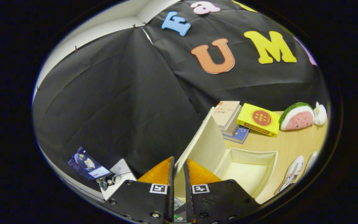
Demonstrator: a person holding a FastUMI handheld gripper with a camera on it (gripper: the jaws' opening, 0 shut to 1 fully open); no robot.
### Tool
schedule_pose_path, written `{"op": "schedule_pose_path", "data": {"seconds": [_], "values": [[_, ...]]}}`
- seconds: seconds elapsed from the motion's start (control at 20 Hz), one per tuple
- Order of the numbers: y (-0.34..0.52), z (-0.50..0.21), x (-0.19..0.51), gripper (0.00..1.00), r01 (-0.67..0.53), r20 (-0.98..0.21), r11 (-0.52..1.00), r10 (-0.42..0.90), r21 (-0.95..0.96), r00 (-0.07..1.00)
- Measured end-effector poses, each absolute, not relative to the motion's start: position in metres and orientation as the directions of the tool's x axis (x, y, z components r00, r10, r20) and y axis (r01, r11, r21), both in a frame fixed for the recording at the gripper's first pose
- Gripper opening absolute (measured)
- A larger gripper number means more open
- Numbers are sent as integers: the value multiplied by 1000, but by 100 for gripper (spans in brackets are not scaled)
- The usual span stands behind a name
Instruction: Open the storage box then place both shoes into the box .Put the left shoe in first, then the right shoe, with the right side of both shoes facing outward in a uniform manner.
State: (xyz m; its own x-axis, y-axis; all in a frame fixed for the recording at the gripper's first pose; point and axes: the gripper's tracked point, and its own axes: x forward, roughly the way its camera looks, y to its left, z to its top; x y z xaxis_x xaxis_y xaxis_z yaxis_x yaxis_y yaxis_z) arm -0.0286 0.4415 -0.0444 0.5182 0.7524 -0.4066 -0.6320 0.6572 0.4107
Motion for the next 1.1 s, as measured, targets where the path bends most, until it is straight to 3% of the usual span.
{"op": "schedule_pose_path", "data": {"seconds": [0.3,0.35,0.7,1.1], "values": [[464,-11,-36,84,-720,-314,649,756,246,574],[462,-9,-36,88,-719,-304,652,754,240,582],[404,-11,-14,94,-638,-285,730,683,244,673],[265,-19,11,95,-478,-266,859,511,182,818]]}}
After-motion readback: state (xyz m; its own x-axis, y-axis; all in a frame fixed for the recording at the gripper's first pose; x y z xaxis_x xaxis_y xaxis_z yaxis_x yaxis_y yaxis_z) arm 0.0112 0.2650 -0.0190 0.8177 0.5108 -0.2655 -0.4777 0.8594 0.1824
